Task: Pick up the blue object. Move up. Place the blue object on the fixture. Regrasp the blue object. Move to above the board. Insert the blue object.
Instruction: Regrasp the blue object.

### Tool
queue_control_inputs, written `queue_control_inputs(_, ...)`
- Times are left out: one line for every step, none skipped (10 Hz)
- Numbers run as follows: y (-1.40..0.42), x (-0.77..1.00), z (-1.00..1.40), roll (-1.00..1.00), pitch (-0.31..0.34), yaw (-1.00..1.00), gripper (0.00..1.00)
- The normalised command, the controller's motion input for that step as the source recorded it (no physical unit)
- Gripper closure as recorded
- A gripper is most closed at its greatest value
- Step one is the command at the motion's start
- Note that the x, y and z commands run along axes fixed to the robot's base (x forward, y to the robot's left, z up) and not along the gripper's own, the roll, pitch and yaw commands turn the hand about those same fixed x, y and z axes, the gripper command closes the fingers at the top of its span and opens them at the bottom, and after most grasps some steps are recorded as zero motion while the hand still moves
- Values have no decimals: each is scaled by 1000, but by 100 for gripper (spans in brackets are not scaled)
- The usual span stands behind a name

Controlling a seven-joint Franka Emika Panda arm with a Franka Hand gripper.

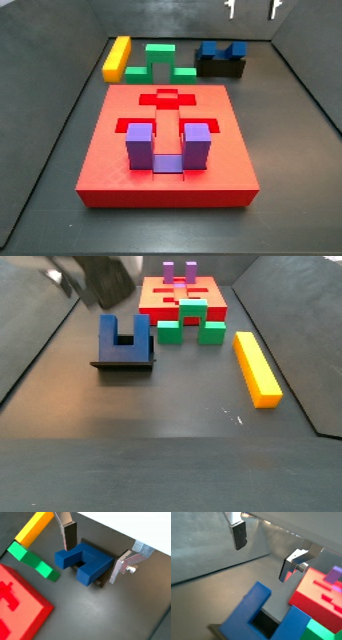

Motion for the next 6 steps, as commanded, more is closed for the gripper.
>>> queue_control_inputs(-183,331,209,1000,83,20,0)
queue_control_inputs(-249,363,260,1000,69,106,0)
queue_control_inputs(-217,389,266,1000,89,126,0)
queue_control_inputs(-217,300,266,983,71,123,0)
queue_control_inputs(-194,306,263,949,71,120,0)
queue_control_inputs(-183,343,266,851,97,111,0)
